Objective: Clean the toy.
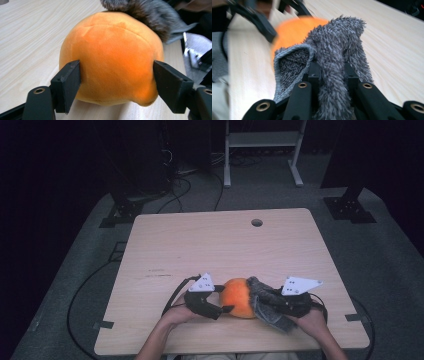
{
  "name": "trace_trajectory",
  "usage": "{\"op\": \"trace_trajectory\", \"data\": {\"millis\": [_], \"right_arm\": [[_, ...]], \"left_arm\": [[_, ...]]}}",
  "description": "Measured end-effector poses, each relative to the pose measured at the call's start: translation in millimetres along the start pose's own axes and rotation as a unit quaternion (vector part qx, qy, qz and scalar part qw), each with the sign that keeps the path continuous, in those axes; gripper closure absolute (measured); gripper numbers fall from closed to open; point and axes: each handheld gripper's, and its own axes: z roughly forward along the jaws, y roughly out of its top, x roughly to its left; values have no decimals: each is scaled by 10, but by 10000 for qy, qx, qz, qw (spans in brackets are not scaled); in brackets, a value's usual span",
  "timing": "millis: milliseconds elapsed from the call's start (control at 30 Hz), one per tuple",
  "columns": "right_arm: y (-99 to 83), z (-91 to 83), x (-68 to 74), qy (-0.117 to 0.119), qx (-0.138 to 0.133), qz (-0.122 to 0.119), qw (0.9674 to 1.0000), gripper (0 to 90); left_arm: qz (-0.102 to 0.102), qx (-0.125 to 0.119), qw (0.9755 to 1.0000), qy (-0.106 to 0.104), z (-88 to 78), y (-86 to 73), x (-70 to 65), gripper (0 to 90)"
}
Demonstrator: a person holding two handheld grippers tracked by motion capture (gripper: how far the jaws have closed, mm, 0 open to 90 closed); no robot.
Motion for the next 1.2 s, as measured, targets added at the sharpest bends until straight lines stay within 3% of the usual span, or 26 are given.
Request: {"op": "trace_trajectory", "data": {"millis": [100,233,300,367,467,500,567,600,667,700,833,933,1000,1200], "right_arm": [[-85,-11,-79,26,-47,270,9996,733],[-40,-16,-57,11,17,203,9998,733],[36,-51,-20,-51,-93,83,9999,734],[141,-71,33,-22,-347,-8,9994,735],[278,-22,112,65,-354,-249,9990,734],[297,10,135,98,-294,-306,9991,734],[273,80,169,76,-63,-395,9992,734],[240,98,170,77,-67,-390,9992,734],[200,85,144,154,-137,-266,9994,735],[197,65,139,149,-107,-249,9995,734],[256,44,202,216,-161,-322,9991,735],[334,89,281,368,-199,-419,9982,735],[350,125,304,353,-114,-517,9980,736],[221,89,153,235,-51,-277,9993,737]], "left_arm": [[-189,-203,9995,-113,4,3,21,227],[-99,-124,9998,-76,14,13,3,259],[40,-69,10000,-57,13,19,-24,263],[333,15,9994,-57,30,27,-74,265],[681,236,9974,-47,46,26,-137,261],[689,251,9973,-48,37,23,-135,255],[464,164,9988,-56,26,18,-103,209],[236,116,9996,-64,32,18,-76,177],[29,97,9999,-90,62,17,-60,140],[27,74,9999,-101,75,17,-68,142],[375,178,9991,-45,83,32,-138,199],[712,334,9969,-16,84,26,-181,216],[743,387,9965,-10,77,16,-180,225],[646,492,9967,-10,62,-52,-101,232]]}}
